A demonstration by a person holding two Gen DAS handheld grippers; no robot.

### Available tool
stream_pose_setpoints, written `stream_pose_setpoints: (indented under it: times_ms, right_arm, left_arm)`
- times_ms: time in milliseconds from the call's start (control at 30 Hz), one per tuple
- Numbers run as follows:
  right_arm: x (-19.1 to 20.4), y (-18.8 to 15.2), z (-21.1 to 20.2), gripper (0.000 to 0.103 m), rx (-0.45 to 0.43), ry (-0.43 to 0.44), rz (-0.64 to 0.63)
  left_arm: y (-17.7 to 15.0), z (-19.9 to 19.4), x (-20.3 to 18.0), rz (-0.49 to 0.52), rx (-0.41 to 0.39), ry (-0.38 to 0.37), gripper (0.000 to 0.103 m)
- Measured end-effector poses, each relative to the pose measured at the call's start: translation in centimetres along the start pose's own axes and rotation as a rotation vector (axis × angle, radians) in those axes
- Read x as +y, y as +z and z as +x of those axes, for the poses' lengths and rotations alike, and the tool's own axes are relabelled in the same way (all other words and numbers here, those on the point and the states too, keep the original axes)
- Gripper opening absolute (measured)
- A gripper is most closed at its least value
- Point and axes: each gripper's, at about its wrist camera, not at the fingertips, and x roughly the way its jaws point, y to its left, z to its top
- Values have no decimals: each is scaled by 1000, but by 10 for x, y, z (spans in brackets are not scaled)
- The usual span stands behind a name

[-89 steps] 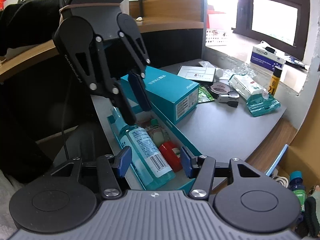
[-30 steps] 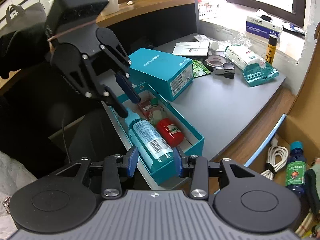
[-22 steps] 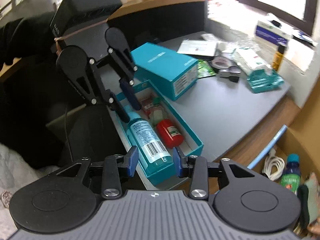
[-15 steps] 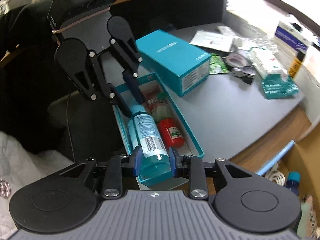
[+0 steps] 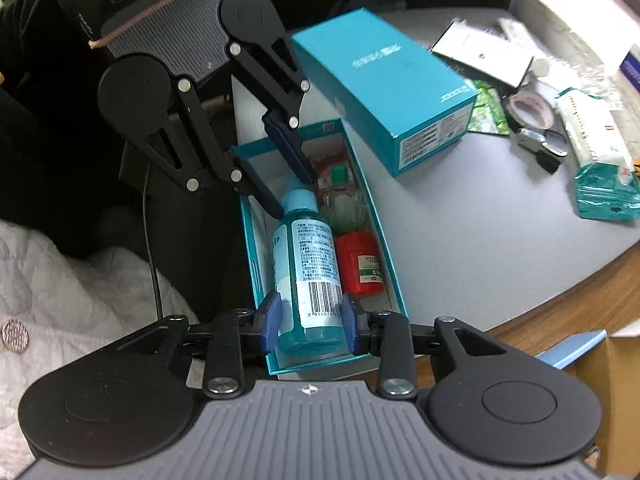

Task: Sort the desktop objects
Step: 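Lift the spray bottle out of the teal box with the right gripper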

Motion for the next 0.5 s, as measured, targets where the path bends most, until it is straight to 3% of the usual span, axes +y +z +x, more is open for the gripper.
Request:
stream_pose_setpoints:
  times_ms: [267,500]
  right_arm:
    - [-4,23,13,47,130,39,-59]
    - [-5,17,18,48,126,56,-29]
  left_arm:
    - [-3,-2,1,-11,-12,-14,31]
    - [-4,-3,2,-19,-18,-25,31]
